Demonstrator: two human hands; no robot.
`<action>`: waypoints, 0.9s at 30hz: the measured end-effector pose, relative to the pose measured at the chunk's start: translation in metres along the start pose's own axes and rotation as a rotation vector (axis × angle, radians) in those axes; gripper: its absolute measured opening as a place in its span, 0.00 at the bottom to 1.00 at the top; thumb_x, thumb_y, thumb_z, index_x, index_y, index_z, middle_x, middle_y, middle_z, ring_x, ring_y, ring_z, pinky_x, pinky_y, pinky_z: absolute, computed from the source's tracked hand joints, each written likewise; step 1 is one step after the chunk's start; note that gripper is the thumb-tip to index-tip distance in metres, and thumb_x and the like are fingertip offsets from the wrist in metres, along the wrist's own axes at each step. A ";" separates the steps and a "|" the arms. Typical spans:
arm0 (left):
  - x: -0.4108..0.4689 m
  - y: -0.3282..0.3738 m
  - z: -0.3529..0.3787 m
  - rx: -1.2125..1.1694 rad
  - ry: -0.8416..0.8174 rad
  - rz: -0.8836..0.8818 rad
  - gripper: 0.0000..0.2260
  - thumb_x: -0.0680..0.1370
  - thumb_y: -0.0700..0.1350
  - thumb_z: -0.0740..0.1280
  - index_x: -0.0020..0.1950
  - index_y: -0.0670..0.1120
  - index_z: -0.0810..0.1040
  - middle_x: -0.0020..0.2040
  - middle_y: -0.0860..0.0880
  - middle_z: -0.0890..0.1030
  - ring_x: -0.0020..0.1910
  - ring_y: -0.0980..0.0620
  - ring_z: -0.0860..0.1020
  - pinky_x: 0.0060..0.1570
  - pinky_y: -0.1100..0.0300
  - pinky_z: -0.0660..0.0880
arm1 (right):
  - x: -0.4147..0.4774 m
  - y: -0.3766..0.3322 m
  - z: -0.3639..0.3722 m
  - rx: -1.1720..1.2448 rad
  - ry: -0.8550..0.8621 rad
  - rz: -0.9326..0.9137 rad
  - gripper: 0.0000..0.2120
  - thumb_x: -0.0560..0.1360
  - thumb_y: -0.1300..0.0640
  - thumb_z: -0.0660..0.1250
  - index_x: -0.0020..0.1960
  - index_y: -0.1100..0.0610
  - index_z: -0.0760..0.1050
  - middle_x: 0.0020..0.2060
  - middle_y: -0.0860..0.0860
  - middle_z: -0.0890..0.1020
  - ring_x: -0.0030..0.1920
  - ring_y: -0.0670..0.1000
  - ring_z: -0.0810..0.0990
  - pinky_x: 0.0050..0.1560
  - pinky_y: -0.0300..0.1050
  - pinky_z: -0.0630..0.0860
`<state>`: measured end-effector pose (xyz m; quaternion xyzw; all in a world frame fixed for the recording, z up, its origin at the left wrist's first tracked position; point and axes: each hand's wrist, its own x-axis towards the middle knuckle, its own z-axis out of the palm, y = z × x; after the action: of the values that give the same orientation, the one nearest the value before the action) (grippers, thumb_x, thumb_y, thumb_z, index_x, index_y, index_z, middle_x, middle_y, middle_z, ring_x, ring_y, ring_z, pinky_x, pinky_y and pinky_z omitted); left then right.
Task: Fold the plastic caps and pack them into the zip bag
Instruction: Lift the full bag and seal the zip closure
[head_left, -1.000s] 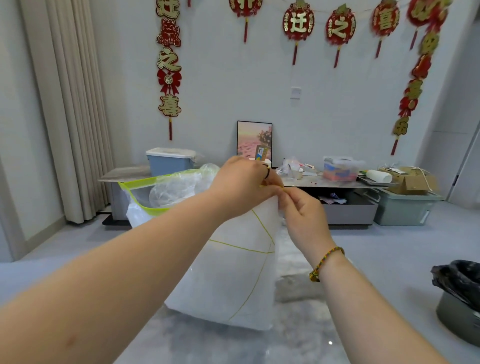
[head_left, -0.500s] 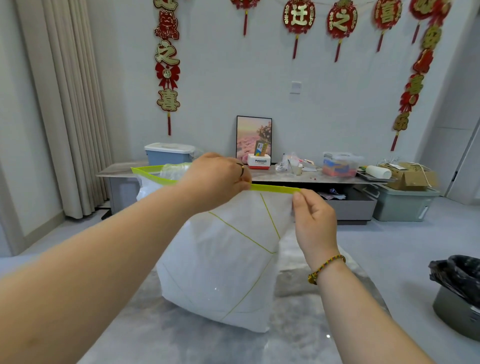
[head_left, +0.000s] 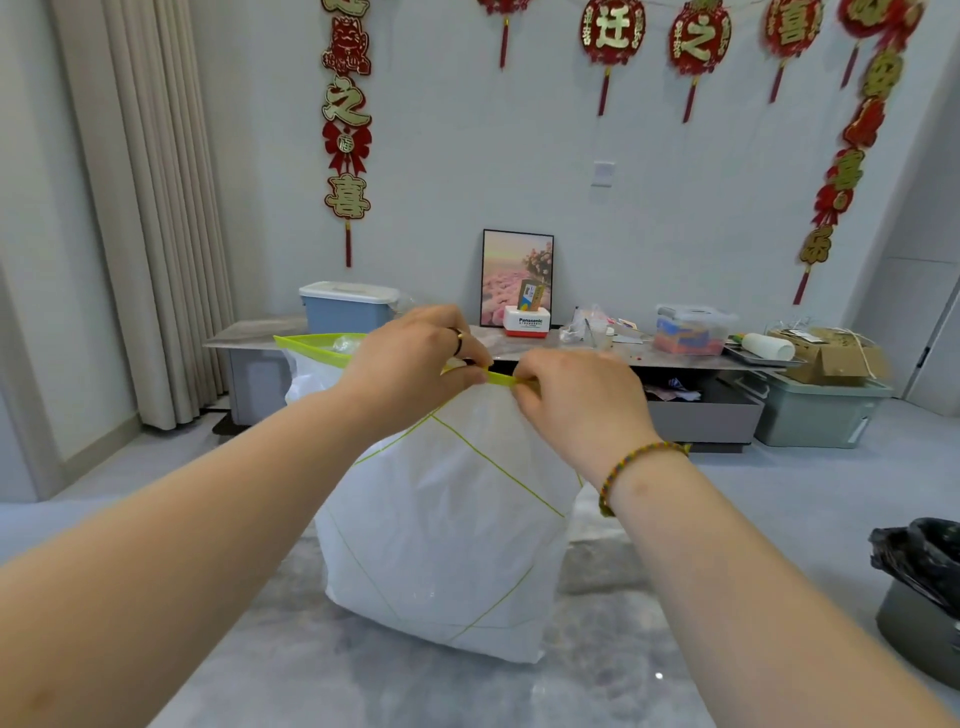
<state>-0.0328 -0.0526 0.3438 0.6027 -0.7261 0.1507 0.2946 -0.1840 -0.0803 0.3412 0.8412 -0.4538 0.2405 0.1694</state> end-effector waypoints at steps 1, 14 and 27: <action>-0.002 -0.002 -0.001 -0.011 0.002 -0.034 0.11 0.75 0.50 0.67 0.56 0.50 0.78 0.51 0.54 0.73 0.54 0.53 0.72 0.41 0.65 0.60 | 0.003 -0.002 0.000 0.025 -0.032 0.017 0.12 0.79 0.53 0.55 0.58 0.51 0.74 0.55 0.53 0.79 0.57 0.56 0.74 0.45 0.45 0.65; -0.014 -0.023 -0.009 0.267 -0.471 -0.143 0.20 0.75 0.61 0.61 0.52 0.46 0.76 0.50 0.50 0.76 0.51 0.50 0.74 0.44 0.60 0.68 | -0.001 0.006 0.014 0.218 0.057 0.050 0.09 0.78 0.54 0.58 0.53 0.51 0.77 0.50 0.51 0.81 0.54 0.55 0.76 0.46 0.45 0.69; -0.005 -0.009 0.000 0.151 0.089 0.253 0.15 0.75 0.55 0.65 0.59 0.51 0.78 0.53 0.53 0.77 0.54 0.50 0.73 0.48 0.63 0.59 | 0.001 -0.006 0.009 0.163 0.053 -0.086 0.14 0.80 0.49 0.55 0.61 0.47 0.75 0.57 0.46 0.79 0.59 0.50 0.74 0.48 0.43 0.64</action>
<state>-0.0235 -0.0508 0.3395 0.5194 -0.7691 0.2676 0.2591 -0.1765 -0.0819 0.3341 0.8643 -0.3914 0.2914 0.1225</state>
